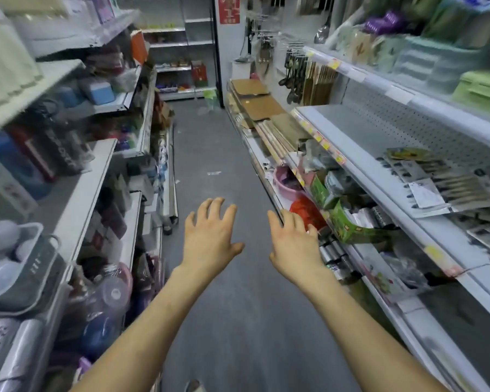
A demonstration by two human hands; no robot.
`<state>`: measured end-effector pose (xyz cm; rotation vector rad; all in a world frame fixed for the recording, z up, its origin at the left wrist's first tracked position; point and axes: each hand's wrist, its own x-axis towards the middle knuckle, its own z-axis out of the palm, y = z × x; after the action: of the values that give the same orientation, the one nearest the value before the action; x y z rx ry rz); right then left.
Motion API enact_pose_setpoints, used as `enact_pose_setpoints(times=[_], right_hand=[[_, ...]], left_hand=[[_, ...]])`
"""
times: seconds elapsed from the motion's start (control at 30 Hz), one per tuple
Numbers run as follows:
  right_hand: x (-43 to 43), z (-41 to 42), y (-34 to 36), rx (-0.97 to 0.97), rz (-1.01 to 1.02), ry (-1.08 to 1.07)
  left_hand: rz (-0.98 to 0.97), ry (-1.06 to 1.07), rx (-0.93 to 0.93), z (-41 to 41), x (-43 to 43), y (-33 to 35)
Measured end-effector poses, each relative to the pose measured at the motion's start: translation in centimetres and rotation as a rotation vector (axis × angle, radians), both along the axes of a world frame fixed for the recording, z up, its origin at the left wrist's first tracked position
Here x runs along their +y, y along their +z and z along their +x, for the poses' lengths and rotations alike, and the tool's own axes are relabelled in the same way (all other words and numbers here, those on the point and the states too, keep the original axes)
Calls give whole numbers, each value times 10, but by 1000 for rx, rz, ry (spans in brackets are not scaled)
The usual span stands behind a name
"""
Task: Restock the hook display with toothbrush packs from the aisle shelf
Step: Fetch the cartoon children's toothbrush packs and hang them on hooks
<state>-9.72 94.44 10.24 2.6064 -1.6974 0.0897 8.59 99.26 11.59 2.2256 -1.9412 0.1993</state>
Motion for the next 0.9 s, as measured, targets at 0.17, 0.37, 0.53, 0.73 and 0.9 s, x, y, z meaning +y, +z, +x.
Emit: enact_pose_setpoints(times=[0.17, 0.37, 0.53, 0.73, 0.9], right_hand=[[-109, 45, -16, 13, 28, -142], [-216, 73, -2, -23, 24, -338], [-280, 57, 5, -27, 12, -526], [-350, 9, -6, -59, 4, -709], [-396, -47, -12, -68, -7, -820]], left_hand=[[57, -122, 5, 51, -132, -21], [71, -339, 1, 78, -282, -7], [45, -532, -21, 52, -381, 3], [67, -702, -63, -9, -486, -11], [24, -803, -27, -68, -551, -16]])
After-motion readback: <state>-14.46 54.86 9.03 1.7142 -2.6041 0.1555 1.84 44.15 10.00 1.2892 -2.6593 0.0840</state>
